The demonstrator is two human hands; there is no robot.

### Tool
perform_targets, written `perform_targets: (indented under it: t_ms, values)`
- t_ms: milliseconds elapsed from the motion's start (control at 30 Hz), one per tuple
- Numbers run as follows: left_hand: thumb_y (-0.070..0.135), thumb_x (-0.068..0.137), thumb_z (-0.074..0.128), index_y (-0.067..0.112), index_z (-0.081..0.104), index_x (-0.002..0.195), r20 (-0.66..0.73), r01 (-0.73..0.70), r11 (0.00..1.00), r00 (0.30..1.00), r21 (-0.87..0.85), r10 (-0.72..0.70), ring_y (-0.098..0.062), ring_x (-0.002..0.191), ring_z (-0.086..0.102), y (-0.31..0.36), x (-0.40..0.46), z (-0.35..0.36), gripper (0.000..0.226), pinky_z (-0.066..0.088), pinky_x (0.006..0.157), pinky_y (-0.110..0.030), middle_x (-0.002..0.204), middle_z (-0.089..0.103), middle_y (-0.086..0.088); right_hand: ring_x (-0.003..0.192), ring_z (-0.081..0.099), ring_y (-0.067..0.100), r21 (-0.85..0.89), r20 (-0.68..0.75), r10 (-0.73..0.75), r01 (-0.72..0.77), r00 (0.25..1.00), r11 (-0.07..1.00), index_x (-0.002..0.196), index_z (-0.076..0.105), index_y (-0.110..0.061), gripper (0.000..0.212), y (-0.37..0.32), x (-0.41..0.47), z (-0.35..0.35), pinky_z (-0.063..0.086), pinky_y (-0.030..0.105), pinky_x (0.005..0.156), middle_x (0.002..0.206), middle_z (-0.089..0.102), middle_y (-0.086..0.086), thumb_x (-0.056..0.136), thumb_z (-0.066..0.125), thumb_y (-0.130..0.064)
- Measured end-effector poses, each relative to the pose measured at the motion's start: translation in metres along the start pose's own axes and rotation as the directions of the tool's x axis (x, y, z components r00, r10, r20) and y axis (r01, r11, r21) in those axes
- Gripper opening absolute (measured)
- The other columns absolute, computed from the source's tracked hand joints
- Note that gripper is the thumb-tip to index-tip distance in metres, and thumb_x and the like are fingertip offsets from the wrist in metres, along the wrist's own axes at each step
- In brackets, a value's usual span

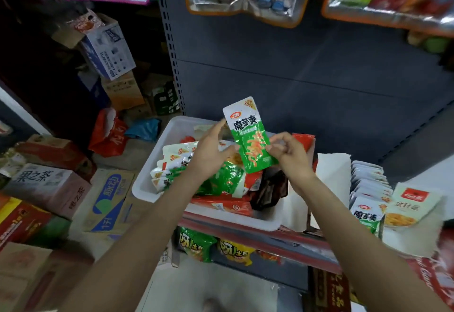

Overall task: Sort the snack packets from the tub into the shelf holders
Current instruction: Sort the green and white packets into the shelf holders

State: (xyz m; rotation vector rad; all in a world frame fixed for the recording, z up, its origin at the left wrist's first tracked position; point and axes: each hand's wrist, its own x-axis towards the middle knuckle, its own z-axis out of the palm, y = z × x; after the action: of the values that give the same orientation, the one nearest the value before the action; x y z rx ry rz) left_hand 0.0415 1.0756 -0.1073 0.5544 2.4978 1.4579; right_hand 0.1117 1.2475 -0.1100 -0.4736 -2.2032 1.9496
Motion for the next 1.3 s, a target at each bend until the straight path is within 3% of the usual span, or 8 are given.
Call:
perform_targets:
  t_ms: [133,300,500,700,767,900,1067,1300]
  values:
    - [0.003,0.083,0.067,0.018,0.039,0.132,0.047,0.012,0.982,0.999,-0.188,-0.003,-0.022,0.097,0.061,0.034,0.01,0.04,0.058,0.053,0.084,-0.037,0.1,0.061,-0.005,0.063,0.063,-0.001,0.004,0.047,0.0,-0.001,0.999,1.0,0.094,0.052,-0.015,0.026,-0.001,-0.012,-0.041,0.053,0.018,0.062,0.058,0.066,-0.011,0.086,0.056,0.009]
    - [-0.005,0.084,0.062,0.013,0.04,0.132,0.301,-0.011,0.982,0.951,-0.189,0.069,-0.01,0.064,0.057,0.073,0.007,0.104,0.056,0.054,0.063,-0.029,0.072,0.057,0.003,0.063,0.064,0.005,0.063,-0.121,-0.033,0.041,0.992,0.997,0.105,0.054,-0.015,0.029,-0.005,-0.022,-0.103,0.054,0.024,0.063,0.069,0.07,-0.006,0.086,0.059,0.006]
    - [0.0,0.084,0.064,0.007,0.043,0.135,0.304,-0.098,0.994,0.947,-0.039,0.105,-0.019,0.091,0.06,0.1,0.019,0.179,0.055,0.046,0.08,-0.024,0.105,0.062,-0.011,0.08,0.063,0.018,-0.085,-0.37,-0.127,0.103,0.92,0.991,0.087,0.057,-0.019,0.023,-0.005,-0.031,-0.195,0.052,0.034,0.075,0.088,0.067,0.004,0.086,0.058,0.004]
    - [-0.004,0.084,0.047,0.014,0.046,0.136,0.487,-0.373,0.86,0.856,0.347,0.175,-0.021,0.131,0.037,0.107,0.016,0.232,0.055,0.025,0.106,-0.024,0.137,0.043,-0.007,0.066,0.057,-0.009,-0.089,-0.519,-0.19,0.168,0.834,0.982,0.083,0.053,-0.02,0.025,-0.006,-0.039,-0.246,0.044,0.009,0.065,0.084,0.062,0.001,0.09,0.052,0.005]
    - [-0.004,0.084,0.043,0.017,0.046,0.137,0.51,-0.438,0.798,0.838,0.413,0.196,-0.02,0.133,0.032,0.111,0.016,0.241,0.058,0.029,0.108,-0.034,0.14,0.04,-0.003,0.056,0.053,-0.014,-0.09,-0.532,-0.204,0.184,0.822,0.979,0.082,0.051,-0.015,0.021,-0.005,-0.039,-0.252,0.038,0.004,0.056,0.076,0.057,-0.006,0.09,0.052,0.004]
    - [-0.001,0.087,0.044,0.018,0.053,0.129,0.524,-0.503,0.704,0.824,0.501,0.216,-0.019,0.132,0.028,0.116,0.012,0.249,0.047,0.027,0.1,-0.032,0.141,0.037,0.001,0.058,0.055,-0.013,-0.041,-0.513,-0.185,0.191,0.838,0.981,0.081,0.051,-0.018,0.022,0.002,-0.037,-0.259,0.041,0.005,0.056,0.078,0.059,-0.008,0.092,0.052,0.002]
    - [-0.003,0.088,0.044,0.02,0.06,0.122,0.513,-0.508,0.718,0.823,0.477,0.241,-0.017,0.131,0.031,0.112,0.005,0.248,0.044,0.028,0.097,-0.031,0.139,0.041,0.001,0.072,0.063,0.002,-0.001,-0.39,-0.126,0.137,0.912,0.991,0.094,0.056,-0.008,0.009,0.014,-0.035,-0.267,0.052,0.018,0.064,0.085,0.066,-0.001,0.092,0.052,0.0]
    - [-0.008,0.084,0.041,0.023,0.06,0.121,0.511,-0.439,0.804,0.836,0.402,0.201,-0.014,0.128,0.034,0.102,-0.006,0.244,0.053,0.026,0.1,-0.031,0.136,0.045,0.004,0.082,0.065,0.018,0.016,-0.352,-0.099,0.112,0.931,0.994,0.088,0.058,-0.012,0.012,0.021,-0.034,-0.27,0.054,0.03,0.07,0.086,0.068,0.002,0.09,0.055,0.0]
